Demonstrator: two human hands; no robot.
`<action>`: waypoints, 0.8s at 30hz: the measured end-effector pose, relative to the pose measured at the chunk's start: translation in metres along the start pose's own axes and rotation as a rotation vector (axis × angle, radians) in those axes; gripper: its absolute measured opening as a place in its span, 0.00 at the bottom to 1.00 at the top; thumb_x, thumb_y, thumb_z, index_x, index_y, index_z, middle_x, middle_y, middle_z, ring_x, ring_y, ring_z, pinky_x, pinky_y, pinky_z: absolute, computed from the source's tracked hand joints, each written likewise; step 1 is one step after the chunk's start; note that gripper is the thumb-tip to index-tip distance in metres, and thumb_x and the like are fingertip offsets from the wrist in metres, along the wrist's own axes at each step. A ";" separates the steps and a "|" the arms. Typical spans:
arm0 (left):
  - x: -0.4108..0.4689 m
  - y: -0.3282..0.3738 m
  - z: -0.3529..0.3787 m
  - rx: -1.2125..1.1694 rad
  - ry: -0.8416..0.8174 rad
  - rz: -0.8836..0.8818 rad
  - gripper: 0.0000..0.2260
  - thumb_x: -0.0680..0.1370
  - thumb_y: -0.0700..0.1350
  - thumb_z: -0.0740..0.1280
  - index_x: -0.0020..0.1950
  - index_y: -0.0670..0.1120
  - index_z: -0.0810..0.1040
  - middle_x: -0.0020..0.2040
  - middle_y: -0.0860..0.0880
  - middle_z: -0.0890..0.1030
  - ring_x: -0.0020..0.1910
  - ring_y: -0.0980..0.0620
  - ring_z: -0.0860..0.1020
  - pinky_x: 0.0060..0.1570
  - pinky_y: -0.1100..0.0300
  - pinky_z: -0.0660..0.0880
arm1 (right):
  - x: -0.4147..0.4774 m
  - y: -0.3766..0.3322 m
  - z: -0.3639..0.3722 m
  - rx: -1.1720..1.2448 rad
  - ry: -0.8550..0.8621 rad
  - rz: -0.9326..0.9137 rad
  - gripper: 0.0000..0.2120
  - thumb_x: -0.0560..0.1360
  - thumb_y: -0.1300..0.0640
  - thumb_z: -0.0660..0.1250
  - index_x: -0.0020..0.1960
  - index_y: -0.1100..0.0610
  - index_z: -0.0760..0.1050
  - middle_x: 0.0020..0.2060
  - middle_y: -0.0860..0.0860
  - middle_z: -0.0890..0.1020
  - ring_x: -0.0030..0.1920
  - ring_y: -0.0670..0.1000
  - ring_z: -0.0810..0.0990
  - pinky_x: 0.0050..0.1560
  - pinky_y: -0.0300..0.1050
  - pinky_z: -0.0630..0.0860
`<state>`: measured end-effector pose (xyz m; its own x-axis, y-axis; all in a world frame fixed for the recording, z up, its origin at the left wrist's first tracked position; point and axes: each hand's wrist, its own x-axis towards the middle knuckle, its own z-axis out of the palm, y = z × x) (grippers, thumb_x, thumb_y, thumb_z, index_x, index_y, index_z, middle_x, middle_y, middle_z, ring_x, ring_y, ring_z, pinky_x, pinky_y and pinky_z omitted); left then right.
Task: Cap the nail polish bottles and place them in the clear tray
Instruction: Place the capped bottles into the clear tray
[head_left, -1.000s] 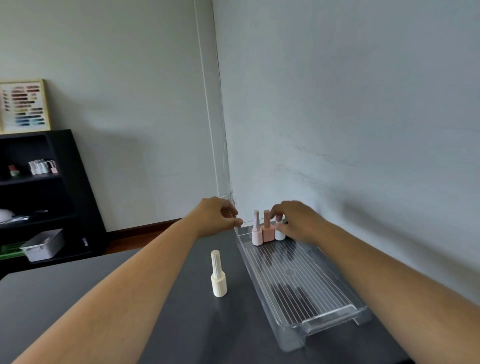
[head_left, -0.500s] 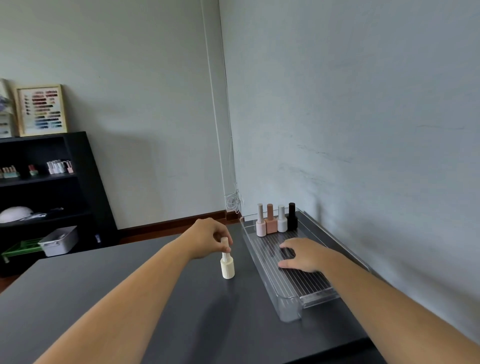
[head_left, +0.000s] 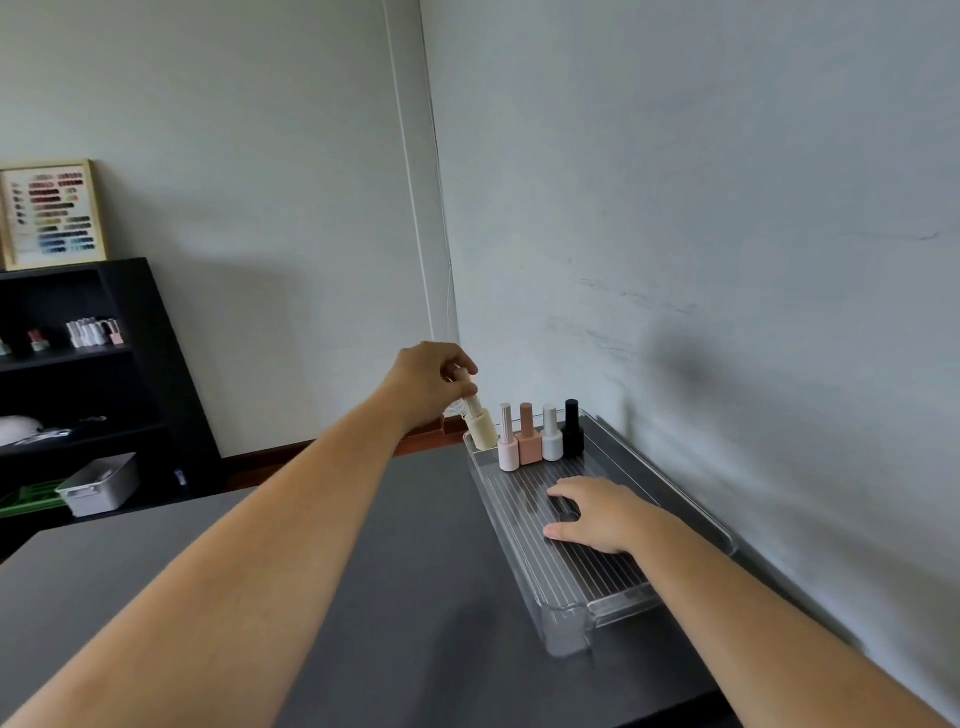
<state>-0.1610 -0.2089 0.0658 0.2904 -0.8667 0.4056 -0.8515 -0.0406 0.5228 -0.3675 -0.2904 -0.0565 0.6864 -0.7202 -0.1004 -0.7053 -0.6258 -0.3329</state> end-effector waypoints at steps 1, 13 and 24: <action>0.003 0.000 0.010 0.017 0.020 -0.011 0.06 0.72 0.40 0.72 0.47 0.48 0.81 0.37 0.55 0.77 0.36 0.61 0.75 0.36 0.71 0.68 | 0.000 0.000 0.000 -0.003 0.004 -0.005 0.32 0.73 0.38 0.63 0.74 0.47 0.61 0.75 0.47 0.61 0.74 0.53 0.61 0.71 0.53 0.60; 0.019 -0.026 0.084 0.064 0.027 -0.198 0.07 0.73 0.37 0.71 0.49 0.44 0.78 0.39 0.51 0.75 0.38 0.54 0.74 0.39 0.62 0.70 | 0.005 0.003 0.005 -0.034 0.015 -0.028 0.32 0.74 0.39 0.62 0.74 0.49 0.59 0.76 0.47 0.60 0.75 0.53 0.58 0.73 0.59 0.54; 0.025 -0.036 0.093 0.016 0.029 -0.214 0.08 0.72 0.36 0.71 0.48 0.45 0.78 0.38 0.51 0.78 0.35 0.56 0.75 0.35 0.63 0.69 | 0.004 0.003 0.005 -0.036 0.013 -0.025 0.33 0.74 0.39 0.62 0.74 0.49 0.59 0.76 0.48 0.60 0.75 0.53 0.57 0.73 0.60 0.53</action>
<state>-0.1632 -0.2757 -0.0127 0.4773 -0.8230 0.3079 -0.7759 -0.2303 0.5873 -0.3657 -0.2939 -0.0627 0.7019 -0.7077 -0.0802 -0.6939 -0.6541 -0.3012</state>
